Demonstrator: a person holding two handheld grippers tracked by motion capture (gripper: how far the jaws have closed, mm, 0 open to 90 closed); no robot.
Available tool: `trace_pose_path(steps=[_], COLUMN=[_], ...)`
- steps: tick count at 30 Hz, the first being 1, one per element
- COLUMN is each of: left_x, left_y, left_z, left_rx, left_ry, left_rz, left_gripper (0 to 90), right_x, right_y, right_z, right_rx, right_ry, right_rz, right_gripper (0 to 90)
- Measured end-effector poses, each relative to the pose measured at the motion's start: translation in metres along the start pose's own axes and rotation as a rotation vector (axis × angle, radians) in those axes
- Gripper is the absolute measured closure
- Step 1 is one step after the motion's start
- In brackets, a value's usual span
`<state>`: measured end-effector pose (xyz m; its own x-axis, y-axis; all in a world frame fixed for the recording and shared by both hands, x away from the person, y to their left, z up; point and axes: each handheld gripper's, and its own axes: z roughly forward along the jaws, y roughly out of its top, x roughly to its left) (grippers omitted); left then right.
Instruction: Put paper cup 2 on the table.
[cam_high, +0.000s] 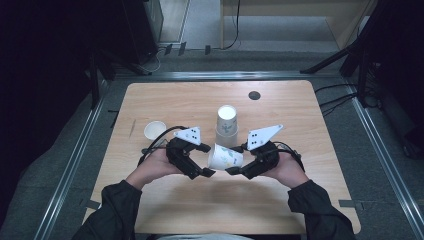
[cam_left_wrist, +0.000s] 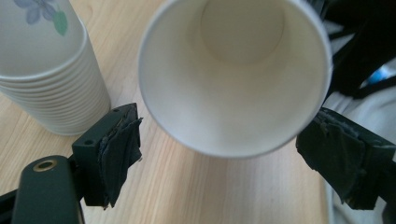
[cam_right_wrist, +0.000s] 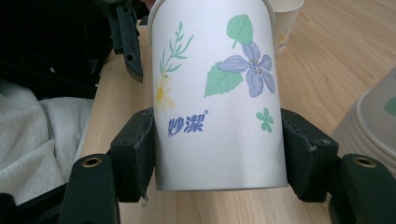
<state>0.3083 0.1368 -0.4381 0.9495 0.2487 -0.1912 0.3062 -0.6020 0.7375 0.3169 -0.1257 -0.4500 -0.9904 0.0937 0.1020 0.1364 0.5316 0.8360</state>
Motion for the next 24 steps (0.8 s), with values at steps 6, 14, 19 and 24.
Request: trace_pose_path(steps=[6,14,19,24], left_x=[-0.005,-0.008,-0.008,-0.008], left_y=[-0.004,-0.009,-0.010,-0.009], left_z=[-0.003,-0.008,-0.009,-0.011], left_rx=[-0.052,-0.100,-0.083,-0.068], left_ry=[0.006,0.018,0.016,0.007], left_rz=[-0.013,-0.025,-0.033,-0.013], left_gripper=[14.3,20.9,23.5,26.6], right_x=[-0.001,-0.002,-0.003,-0.002], right_y=[0.005,0.010,0.011,0.010], right_z=[0.008,0.018,0.021,0.023], right_rx=[-0.002,0.002,0.017,0.031], right_ry=[0.044,0.098,0.111,0.110], right_rz=[-0.006,-0.009,-0.001,0.004], right_gripper=[34.7,34.6,34.8,33.7])
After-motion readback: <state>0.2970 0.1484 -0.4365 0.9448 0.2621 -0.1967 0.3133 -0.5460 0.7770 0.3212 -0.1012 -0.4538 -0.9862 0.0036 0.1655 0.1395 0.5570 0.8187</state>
